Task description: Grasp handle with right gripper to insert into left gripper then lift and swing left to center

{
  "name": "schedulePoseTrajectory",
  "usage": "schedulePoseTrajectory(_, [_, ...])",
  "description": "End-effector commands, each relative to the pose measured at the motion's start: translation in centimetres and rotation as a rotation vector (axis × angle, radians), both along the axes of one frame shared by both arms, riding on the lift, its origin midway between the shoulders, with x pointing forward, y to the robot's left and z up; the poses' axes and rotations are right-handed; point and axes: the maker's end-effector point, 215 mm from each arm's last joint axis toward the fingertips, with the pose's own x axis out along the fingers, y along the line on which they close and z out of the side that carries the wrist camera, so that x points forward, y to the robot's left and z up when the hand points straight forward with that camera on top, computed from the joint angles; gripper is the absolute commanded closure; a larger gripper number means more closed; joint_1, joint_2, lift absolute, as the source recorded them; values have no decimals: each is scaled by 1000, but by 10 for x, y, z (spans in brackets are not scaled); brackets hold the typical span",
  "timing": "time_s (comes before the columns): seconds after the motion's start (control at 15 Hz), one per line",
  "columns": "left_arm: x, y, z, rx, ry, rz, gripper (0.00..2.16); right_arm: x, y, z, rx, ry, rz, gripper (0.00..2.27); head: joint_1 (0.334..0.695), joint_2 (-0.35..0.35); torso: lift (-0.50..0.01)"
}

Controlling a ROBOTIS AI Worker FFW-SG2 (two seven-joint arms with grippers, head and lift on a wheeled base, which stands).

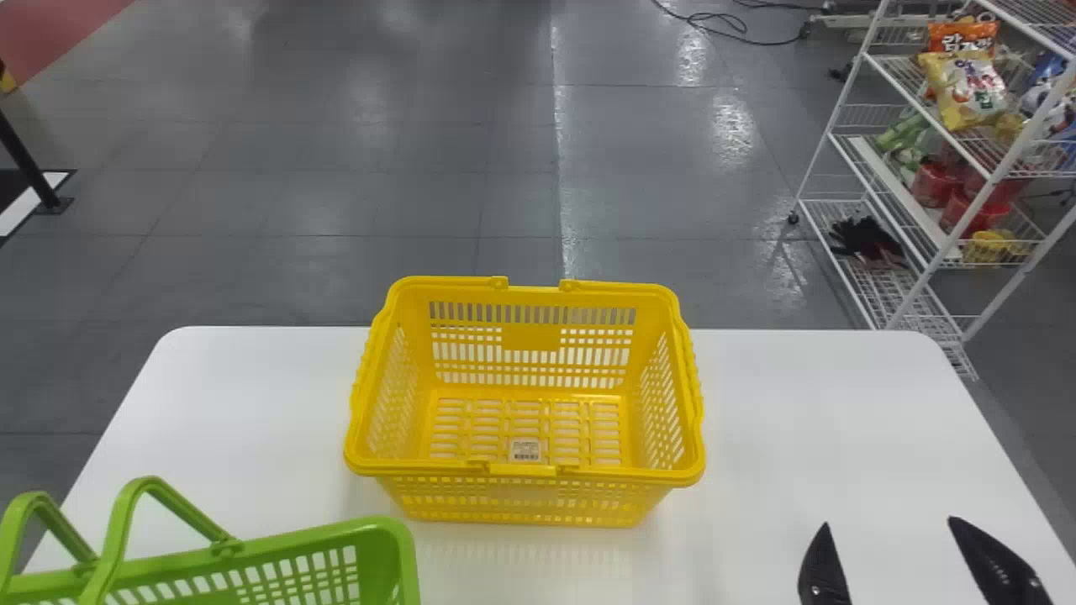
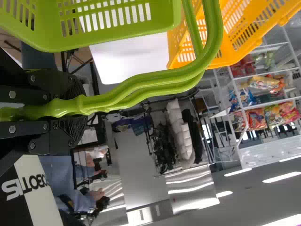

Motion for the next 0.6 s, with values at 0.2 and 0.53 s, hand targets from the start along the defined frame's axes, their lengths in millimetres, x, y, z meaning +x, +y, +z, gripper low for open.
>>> schedulePoseTrajectory(0.2, [-13, -46, 5, -12, -18, -167, 1966, -5, 13, 2, 1, 10, 20, 43, 695, -95, -93])
schedulePoseTrajectory(0.53, [-12, -72, 22, -99, -8, -274, 1966, -10, 13, 3, -1, 15, 19, 43, 695, -182, -93])
